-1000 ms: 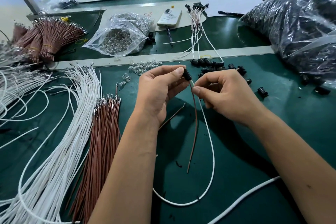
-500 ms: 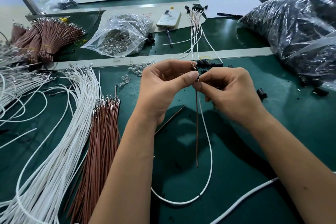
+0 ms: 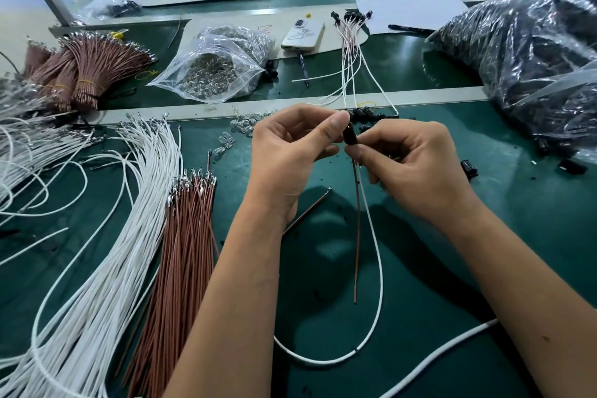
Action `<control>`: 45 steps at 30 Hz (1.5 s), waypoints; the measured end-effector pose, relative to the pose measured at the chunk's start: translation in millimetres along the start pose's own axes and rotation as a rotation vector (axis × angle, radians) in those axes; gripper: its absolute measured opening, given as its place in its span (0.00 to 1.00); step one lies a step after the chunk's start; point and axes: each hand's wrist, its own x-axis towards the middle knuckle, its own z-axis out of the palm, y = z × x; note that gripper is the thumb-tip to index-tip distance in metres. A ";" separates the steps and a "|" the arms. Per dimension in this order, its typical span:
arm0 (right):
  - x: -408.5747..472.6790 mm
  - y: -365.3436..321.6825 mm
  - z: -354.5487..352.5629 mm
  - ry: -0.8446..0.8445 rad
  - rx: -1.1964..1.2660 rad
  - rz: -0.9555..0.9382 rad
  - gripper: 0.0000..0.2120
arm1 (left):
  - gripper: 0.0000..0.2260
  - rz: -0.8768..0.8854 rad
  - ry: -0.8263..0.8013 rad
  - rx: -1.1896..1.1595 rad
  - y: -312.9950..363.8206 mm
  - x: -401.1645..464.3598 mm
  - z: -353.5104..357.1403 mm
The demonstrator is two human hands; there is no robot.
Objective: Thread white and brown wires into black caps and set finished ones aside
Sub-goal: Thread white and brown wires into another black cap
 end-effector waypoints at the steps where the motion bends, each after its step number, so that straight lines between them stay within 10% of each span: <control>1: 0.1 0.0 0.2 -0.004 0.000 0.001 0.08 | 0.03 0.001 0.011 -0.009 0.4 0.3 -0.7; 45: 0.0 0.6 -4.9 -0.014 -0.087 0.064 0.03 | 0.01 0.195 0.026 0.111 -16.2 6.9 -2.5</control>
